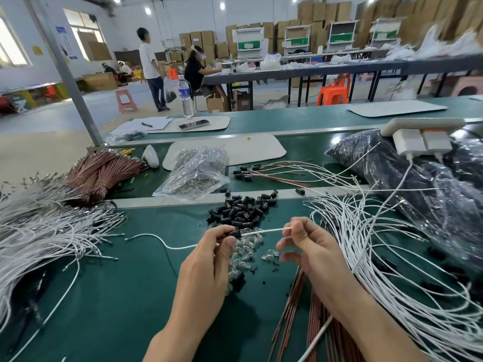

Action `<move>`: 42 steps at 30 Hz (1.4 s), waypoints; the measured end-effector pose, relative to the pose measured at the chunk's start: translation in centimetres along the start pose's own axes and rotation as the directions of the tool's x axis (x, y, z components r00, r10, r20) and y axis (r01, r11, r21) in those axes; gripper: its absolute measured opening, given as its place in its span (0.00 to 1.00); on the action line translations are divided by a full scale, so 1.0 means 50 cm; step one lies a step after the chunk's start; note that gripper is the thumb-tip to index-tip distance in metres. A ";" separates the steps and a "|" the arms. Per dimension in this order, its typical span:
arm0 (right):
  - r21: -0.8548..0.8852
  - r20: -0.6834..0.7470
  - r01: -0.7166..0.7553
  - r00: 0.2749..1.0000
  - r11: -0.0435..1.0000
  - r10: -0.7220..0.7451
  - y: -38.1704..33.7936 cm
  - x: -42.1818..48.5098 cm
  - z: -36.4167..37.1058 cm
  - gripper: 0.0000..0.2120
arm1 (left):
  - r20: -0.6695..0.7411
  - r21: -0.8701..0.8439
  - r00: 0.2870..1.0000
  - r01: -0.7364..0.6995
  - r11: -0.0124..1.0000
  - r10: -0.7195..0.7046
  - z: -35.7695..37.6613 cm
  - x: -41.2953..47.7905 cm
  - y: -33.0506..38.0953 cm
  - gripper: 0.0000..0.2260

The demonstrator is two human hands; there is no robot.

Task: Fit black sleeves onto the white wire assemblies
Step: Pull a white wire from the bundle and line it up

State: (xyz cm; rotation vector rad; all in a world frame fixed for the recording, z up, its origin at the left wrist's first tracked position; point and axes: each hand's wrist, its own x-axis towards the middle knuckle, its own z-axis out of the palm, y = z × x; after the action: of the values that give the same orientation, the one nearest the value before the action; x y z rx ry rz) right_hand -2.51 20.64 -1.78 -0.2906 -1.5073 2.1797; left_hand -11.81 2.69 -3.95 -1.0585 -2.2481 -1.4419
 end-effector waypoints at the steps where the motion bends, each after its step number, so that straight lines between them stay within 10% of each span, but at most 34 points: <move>1: 0.057 0.016 -0.009 1.000 0.998 0.008 -0.002 -0.001 0.001 0.11 | -0.019 -0.001 1.000 -0.009 1.000 0.009 0.000 0.000 0.001 0.07; 7: 0.254 0.129 -0.192 0.978 0.948 0.164 0.003 -0.012 0.023 0.30 | -0.122 -0.013 0.991 -0.054 0.998 0.052 0.004 -0.003 0.019 0.10; 14: -0.100 0.080 0.012 0.997 0.995 -0.004 0.023 -0.027 0.049 0.11 | -0.035 0.037 0.994 -0.103 0.994 0.104 0.019 -0.008 0.023 0.11; 23: 0.266 -0.168 0.062 0.986 0.962 -0.017 -0.040 -0.002 -0.029 0.13 | -0.066 0.040 0.996 -0.060 0.997 0.062 0.008 -0.007 0.023 0.13; 30: -0.244 0.155 0.059 0.988 0.968 -0.021 0.014 -0.037 0.039 0.11 | -0.003 0.139 0.990 -0.138 0.981 0.140 0.016 -0.010 0.036 0.13; 38: 0.088 -0.266 0.130 0.958 0.988 -0.102 -0.026 -0.010 -0.025 0.09 | 0.117 0.220 0.926 -0.376 0.900 0.359 0.030 -0.005 0.064 0.09; 42: 0.195 -0.477 0.219 0.873 0.956 -0.103 -0.043 0.011 -0.073 0.10 | 0.496 0.422 0.867 -0.279 0.863 0.038 0.063 0.008 0.099 0.16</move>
State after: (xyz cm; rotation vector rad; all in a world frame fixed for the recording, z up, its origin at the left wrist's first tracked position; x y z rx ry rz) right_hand -0.88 24.53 -1.13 -0.5370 -0.9525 1.9531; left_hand -8.17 6.78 -1.86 -1.4885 -2.5564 -0.5177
